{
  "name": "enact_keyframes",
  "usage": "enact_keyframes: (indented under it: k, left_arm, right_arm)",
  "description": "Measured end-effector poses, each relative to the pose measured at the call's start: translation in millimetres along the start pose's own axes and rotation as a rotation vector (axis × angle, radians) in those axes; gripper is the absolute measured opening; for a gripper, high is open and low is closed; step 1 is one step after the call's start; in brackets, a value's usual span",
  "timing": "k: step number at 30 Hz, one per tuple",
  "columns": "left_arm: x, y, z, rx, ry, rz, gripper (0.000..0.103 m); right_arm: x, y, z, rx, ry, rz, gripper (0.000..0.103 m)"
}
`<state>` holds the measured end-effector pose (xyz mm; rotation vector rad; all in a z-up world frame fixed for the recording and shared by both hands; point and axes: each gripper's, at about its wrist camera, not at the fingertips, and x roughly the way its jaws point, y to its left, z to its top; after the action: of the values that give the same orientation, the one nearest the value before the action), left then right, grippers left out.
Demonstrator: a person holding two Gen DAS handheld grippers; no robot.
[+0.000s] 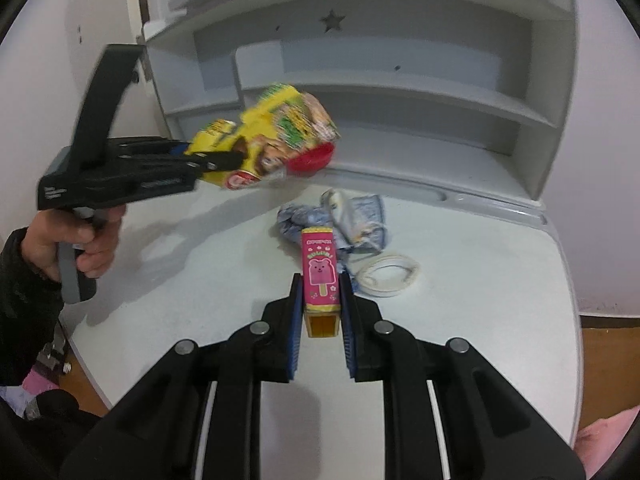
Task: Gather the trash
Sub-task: 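Carry snack bag and pink box over the bin and open both tools to drop them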
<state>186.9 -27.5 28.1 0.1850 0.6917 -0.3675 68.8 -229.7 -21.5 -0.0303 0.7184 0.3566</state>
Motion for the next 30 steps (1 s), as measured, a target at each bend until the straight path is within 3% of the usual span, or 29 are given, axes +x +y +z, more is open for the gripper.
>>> enact_keyframes:
  k: [6,11,16,21,25,30]
  left_arm:
    - [-27.7,-60.5,12.5,0.080,-0.036,-0.073,0.031]
    - [-25.8,-158.5,11.4,0.157,-0.043,-0.229,0.031]
    - [-22.6,-269.6,-6.8,0.270,-0.019,-0.397,0.031]
    - [-20.6,-390.2,-39.7,0.394,0.031,-0.592,0.031]
    - [-6.1,-461.0,-70.8,0.473,0.081,-0.680,0.031]
    - [44.0,-528.7,-120.5,0.529,0.203,-0.727,0.031]
  right_arm:
    - [-53.2,-42.4,-26.2,0.099,-0.062,-0.083,0.018]
    - [-108.2,-102.8,-78.5,0.252,-0.089,-0.223,0.018]
    - [-175.2,-164.8,-159.7,0.436,-0.105,-0.387,0.018]
    - [-221.4,-213.2,-243.4,0.604,-0.067,-0.554,0.018]
    - [-243.3,-246.0,-316.1,0.780,-0.023,-0.642,0.018]
    - [-232.8,-280.8,-391.3,0.948,0.068,-0.691,0.018]
